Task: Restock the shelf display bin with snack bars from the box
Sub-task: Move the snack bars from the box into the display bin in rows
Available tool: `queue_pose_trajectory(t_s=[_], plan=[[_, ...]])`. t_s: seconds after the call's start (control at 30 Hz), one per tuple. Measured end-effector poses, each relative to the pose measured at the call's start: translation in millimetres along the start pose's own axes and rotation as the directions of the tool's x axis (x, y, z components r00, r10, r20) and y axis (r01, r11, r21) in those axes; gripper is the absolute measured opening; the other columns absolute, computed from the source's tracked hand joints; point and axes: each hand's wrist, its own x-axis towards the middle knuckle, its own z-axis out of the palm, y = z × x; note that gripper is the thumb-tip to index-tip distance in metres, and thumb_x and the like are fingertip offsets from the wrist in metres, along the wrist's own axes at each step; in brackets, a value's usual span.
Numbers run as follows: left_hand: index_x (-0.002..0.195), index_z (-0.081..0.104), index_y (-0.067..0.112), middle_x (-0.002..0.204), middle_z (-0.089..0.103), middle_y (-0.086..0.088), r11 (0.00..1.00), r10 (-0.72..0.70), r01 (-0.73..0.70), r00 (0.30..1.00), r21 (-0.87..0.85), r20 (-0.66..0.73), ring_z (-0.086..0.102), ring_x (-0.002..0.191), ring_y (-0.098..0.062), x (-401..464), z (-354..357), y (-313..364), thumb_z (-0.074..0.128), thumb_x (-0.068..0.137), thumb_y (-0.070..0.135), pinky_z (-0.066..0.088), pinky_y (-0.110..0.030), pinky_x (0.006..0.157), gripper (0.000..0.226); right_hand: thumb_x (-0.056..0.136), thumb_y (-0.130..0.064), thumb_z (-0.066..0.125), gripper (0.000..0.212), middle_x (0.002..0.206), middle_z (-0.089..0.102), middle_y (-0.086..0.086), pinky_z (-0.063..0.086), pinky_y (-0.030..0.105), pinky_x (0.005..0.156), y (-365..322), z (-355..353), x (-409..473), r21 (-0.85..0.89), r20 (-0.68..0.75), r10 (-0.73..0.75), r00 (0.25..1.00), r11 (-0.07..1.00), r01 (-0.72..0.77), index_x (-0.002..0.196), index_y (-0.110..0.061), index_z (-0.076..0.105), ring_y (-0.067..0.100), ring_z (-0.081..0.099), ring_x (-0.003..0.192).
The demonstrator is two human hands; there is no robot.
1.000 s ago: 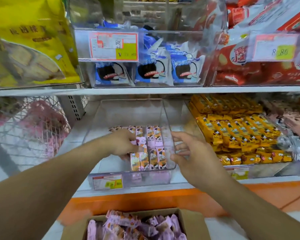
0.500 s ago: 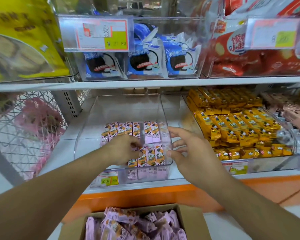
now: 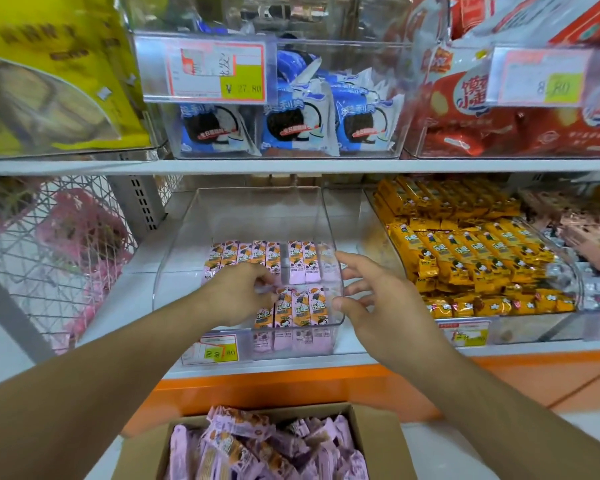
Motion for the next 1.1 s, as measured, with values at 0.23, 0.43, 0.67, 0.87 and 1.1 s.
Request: queue_pose_trajectory(t_s=[0.23, 0.43, 0.67, 0.87, 1.1], plan=[[0.127, 0.068, 0.024, 0.122, 0.07, 0.009, 0.999, 0.032, -0.039, 0.983, -0.034, -0.183, 0.066, 0.099, -0.011, -60, -23, 20, 0.063, 0.1, 0.04, 0.045, -0.023, 0.079, 0.032, 0.099, -0.04, 0.069, 0.072, 0.135, 0.057, -0.007, 0.055, 0.034, 0.093, -10, -8, -18, -0.157, -0.001, -0.02, 1.0, 0.987, 0.019, 0.16, -0.042, 0.031, 0.007, 0.059, 0.105], [0.105, 0.072, 0.024, 0.1, 0.069, 0.012, 0.945, 0.061, -0.178, 0.921, -0.275, -0.385, 0.065, 0.086, -0.002, -160, 1, 17, 0.067, 0.096, 0.015, 0.051, -0.016, 0.072, 0.014, 0.096, -0.032, 0.073, 0.032, 0.106, 0.058, -0.011, 0.049, 0.024, 0.075, -23, 5, -64, -0.146, 0.063, -0.119, 0.991, 0.981, 0.127, 0.124, -0.032, 0.057, 0.003, 0.062, 0.091], [0.118, 0.061, 0.051, 0.107, 0.067, 0.026, 0.999, -0.035, 0.036, 0.999, 0.032, -0.022, 0.063, 0.093, 0.002, -220, 109, -67, 0.06, 0.094, 0.041, 0.053, -0.026, 0.086, 0.026, 0.096, -0.031, 0.071, 0.028, 0.113, 0.062, -0.006, 0.045, 0.029, 0.083, 31, 63, -101, -0.404, 0.585, 0.099, 0.805, 0.896, 0.183, 0.122, -0.025, 0.064, 0.012, 0.055, 0.099], [0.146, 0.053, 0.036, 0.15, 0.053, 0.015, 0.998, 0.06, -0.057, 0.993, -0.025, 0.101, 0.048, 0.139, -0.01, -195, 145, -97, 0.064, 0.096, 0.016, 0.039, -0.028, 0.117, 0.055, 0.093, -0.041, 0.07, 0.051, 0.126, 0.062, -0.008, 0.053, 0.034, 0.091, 77, 87, -119, -0.499, 0.642, 0.29, 0.71, 0.861, 0.1, 0.141, -0.044, 0.055, 0.017, 0.062, 0.109], [0.147, 0.054, 0.037, 0.155, 0.048, 0.014, 0.989, 0.082, -0.097, 0.988, 0.112, 0.131, 0.035, 0.143, -0.018, -161, 176, -115, 0.07, 0.095, 0.029, 0.027, -0.036, 0.122, 0.055, 0.092, -0.032, 0.07, 0.023, 0.108, 0.062, -0.008, 0.057, 0.033, 0.075, 94, 115, -134, -0.511, 0.591, 0.308, 0.745, 0.858, 0.051, 0.112, -0.038, 0.06, 0.011, 0.062, 0.09]])
